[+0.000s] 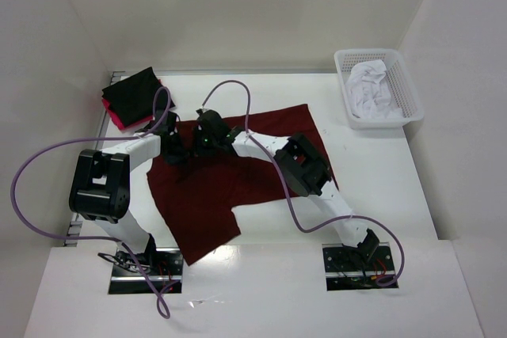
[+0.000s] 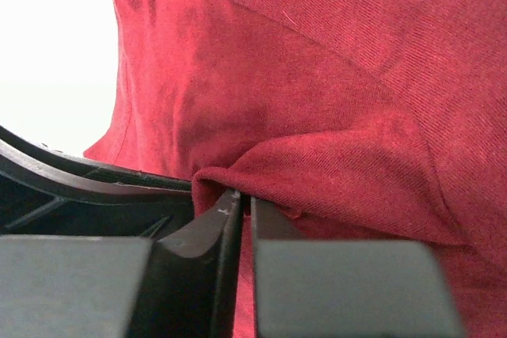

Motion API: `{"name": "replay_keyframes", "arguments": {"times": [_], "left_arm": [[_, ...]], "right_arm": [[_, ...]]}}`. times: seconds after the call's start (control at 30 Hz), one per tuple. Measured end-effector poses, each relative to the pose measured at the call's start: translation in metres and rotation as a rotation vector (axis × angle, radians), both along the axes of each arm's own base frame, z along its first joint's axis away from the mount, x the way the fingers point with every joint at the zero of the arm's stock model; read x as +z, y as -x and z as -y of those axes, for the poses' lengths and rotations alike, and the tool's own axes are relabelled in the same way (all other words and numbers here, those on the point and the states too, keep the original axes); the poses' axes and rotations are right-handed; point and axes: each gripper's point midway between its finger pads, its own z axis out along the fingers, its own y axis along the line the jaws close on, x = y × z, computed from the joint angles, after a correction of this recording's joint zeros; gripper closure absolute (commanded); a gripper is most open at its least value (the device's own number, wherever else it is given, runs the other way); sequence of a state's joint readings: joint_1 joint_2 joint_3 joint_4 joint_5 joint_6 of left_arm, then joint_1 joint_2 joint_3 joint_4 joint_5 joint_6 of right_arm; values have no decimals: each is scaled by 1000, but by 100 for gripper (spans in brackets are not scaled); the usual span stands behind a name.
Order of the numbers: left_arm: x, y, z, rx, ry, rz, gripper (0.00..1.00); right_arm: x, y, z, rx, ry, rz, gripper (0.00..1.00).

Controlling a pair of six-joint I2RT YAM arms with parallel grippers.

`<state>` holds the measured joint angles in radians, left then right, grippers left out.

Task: Fold and stack the t-shirts
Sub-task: Fold the flattened tshirt in 1/3 of the way

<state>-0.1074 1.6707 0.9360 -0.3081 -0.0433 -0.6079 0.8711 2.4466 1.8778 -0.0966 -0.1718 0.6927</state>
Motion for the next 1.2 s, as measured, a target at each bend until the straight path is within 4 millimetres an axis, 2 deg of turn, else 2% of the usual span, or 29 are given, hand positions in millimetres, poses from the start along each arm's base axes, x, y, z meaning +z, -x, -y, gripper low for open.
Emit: {"name": "replay_keyframes", "arguments": {"times": [0.1, 0.27, 0.47, 0.7, 0.93, 1.13, 1.17, 1.2], "left_arm": [[0, 0, 0, 0, 0, 0, 69], [0, 0, 0, 0, 0, -1, 69], [0, -2, 2, -3, 7, 5, 69], [0, -3, 4, -8, 14, 9, 69], [0, -3, 4, -9, 14, 8, 69], [0, -3, 4, -8, 14, 8, 69], [0, -3, 4, -8, 14, 8, 69], [0, -3, 4, -8, 14, 8, 69]], "right_arm": [[-1, -1, 1, -3, 9, 9, 100], [0, -3, 5, -22, 45, 38, 100], [11, -3, 21, -50, 118, 79, 100], [37, 0, 45, -84, 165, 120, 100], [38, 7, 63, -101, 196, 111, 99], [29, 17, 78, -101, 244, 80, 86], [26, 20, 81, -99, 251, 73, 82], [23, 25, 86, -98, 260, 62, 72]]}}
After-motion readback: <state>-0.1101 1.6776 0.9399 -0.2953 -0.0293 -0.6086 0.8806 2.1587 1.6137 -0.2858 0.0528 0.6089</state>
